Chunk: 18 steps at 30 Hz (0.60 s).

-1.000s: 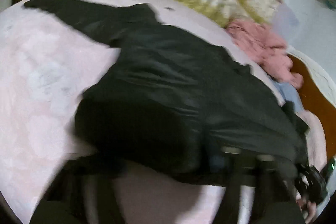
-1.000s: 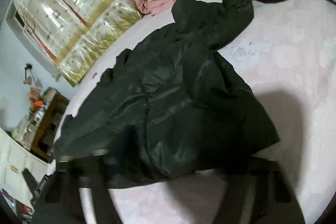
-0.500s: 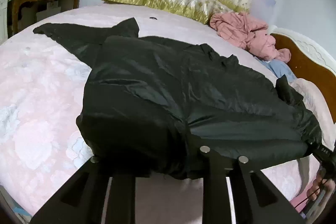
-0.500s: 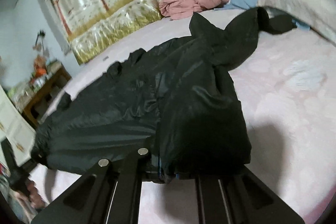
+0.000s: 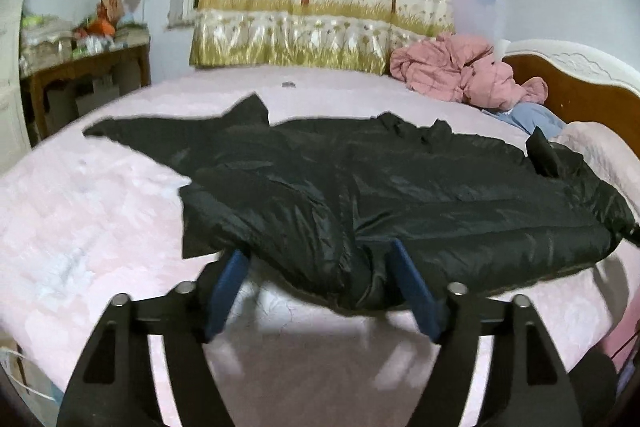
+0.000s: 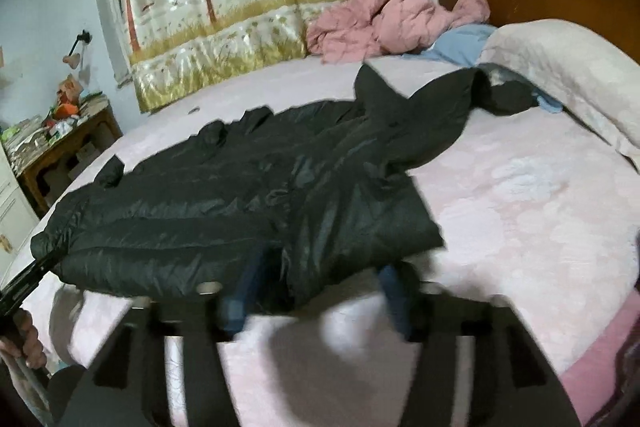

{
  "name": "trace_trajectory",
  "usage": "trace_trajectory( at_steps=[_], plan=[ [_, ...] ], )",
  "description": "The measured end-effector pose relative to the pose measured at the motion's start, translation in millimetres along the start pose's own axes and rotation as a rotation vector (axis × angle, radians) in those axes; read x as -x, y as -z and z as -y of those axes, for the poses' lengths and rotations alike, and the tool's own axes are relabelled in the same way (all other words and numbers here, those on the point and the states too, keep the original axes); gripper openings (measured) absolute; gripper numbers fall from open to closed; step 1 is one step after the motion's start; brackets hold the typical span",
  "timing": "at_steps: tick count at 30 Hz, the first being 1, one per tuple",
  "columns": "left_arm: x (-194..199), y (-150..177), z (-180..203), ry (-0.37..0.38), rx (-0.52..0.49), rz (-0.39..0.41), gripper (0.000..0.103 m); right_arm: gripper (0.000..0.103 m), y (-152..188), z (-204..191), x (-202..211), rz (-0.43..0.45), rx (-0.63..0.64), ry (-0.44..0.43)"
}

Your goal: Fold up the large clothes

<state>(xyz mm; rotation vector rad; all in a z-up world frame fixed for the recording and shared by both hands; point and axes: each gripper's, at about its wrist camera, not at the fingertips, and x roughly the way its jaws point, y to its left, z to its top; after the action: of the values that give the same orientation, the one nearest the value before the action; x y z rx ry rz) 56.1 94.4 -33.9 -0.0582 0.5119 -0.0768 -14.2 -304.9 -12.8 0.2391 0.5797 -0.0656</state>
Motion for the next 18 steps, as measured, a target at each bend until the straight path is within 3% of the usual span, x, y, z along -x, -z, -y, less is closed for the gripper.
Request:
trace_trajectory(
  at_steps=[3,5,10,12,15,18],
  plan=[
    [21,1,7,-0.008,-0.029,0.079,0.084,0.069,-2,4,12,0.038,0.010,0.033],
    [32,-1,10,-0.004,-0.034,0.130,0.085,0.080,-6,3,20,0.074,0.030,0.042],
    [23,-32,26,0.008,-0.076,0.171,0.089,0.080,-28,-24,21,0.119,0.170,0.138],
    [4,-48,30,0.028,-0.077,0.141,0.090,0.080,-42,-33,15,0.128,0.179,0.062],
    [-36,-71,35,0.028,-0.084,0.071,0.090,0.080,-58,-35,-12,0.058,0.122,-0.031],
    [-76,-81,28,-0.027,-0.067,-0.009,0.090,0.080,-66,-30,-53,-0.004,0.081,0.004]
  ],
)
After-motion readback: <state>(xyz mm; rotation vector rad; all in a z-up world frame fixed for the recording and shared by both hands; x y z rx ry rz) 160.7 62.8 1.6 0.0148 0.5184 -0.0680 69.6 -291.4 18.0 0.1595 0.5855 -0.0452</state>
